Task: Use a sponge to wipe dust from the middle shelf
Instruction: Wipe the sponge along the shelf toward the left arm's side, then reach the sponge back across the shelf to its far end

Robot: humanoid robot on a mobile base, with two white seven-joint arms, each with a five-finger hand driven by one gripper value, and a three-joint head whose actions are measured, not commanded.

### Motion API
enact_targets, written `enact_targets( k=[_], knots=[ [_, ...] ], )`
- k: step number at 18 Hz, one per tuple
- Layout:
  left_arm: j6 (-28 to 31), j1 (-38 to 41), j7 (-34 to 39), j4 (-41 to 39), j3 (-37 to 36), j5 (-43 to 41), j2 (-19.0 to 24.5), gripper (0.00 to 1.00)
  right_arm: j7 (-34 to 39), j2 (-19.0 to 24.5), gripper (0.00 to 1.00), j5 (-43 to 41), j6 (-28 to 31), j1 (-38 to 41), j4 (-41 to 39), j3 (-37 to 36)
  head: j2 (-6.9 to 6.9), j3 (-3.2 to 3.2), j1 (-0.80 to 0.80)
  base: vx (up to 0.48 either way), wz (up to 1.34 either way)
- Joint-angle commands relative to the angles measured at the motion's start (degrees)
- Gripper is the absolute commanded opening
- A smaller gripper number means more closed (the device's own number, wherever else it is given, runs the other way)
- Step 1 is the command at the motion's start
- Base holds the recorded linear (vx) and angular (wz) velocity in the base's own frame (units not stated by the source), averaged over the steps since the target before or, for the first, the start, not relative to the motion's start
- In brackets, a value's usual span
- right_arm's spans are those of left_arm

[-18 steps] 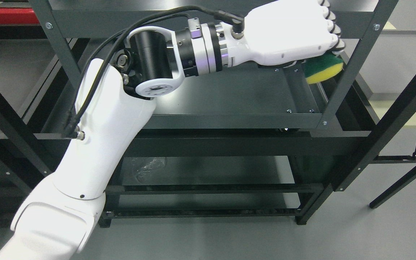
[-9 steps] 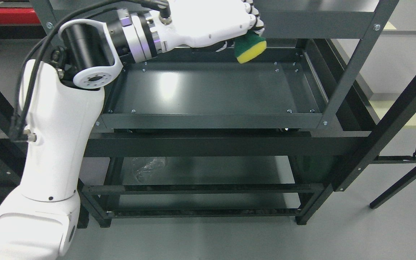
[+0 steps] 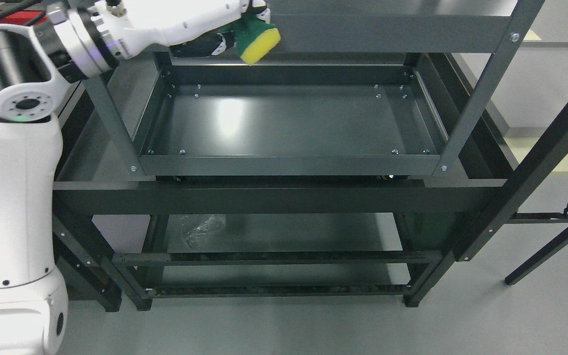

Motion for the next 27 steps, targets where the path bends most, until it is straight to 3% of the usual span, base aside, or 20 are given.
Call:
enact_targets(
  k=[1,9,12,14,16,18,20,21,22,27],
  knots=[
    [0.01,5.51,-0.18,-2.94,9.69,8.27,15.59,0.00,-0.01,-1.00,1.00,0.00,0.03,0.00,-1.00,0.00,0.00,0.00,0.00,0.000,0.00],
    [0.01,10.25,-0.18,-2.77,14.26,17.59,29.22,0.00,-0.01,-1.00,1.00,0.00,0.03,0.00,-1.00,0.00,0.00,0.00,0.00,0.000,0.00],
    [0.01,13.42,-0.18,-2.59,16.90,20.31,31.43,0.00,-0.01,-1.00,1.00,0.00,0.03,0.00,-1.00,0.00,0.00,0.00,0.00,0.000,0.00],
    [0.01,12.39,0.25,-2.85,16.12,21.11,27.77,0.00,-0.01,-1.00,1.00,0.00,0.03,0.00,-1.00,0.00,0.00,0.00,0.00,0.000,0.00],
    [0.01,4.95,-0.18,-2.77,12.36,20.42,17.34,0.00,-0.01,-1.00,1.00,0.00,0.03,0.00,-1.00,0.00,0.00,0.00,0.00,0.000,0.00],
    [0.01,-4.19,-0.01,-2.42,7.61,15.78,4.09,0.00,-0.01,-1.00,1.00,0.00,0.03,0.00,-1.00,0.00,0.00,0.00,0.00,-0.003,0.02],
    [0.01,-6.70,-0.01,-0.23,6.28,7.18,-12.61,0.00,-0.01,-1.00,1.00,0.00,0.03,0.00,-1.00,0.00,0.00,0.00,0.00,-0.007,0.03],
    [0.01,-6.61,0.08,0.83,5.31,2.96,-15.82,0.00,-0.01,-1.00,1.00,0.00,0.03,0.00,-1.00,0.00,0.00,0.00,0.00,-0.006,0.02],
    [0.01,-6.61,1.21,2.84,1.82,-2.73,-15.82,0.00,-0.01,-1.00,1.00,0.00,0.03,0.00,-1.00,0.00,0.00,0.00,0.00,-0.004,0.01],
    [0.01,-7.05,19.45,7.51,-21.88,-13.59,-15.82,0.00,-0.01,-1.00,1.00,0.00,0.03,0.00,-1.00,0.00,0.00,0.00,0.00,-0.001,0.00]
  ],
)
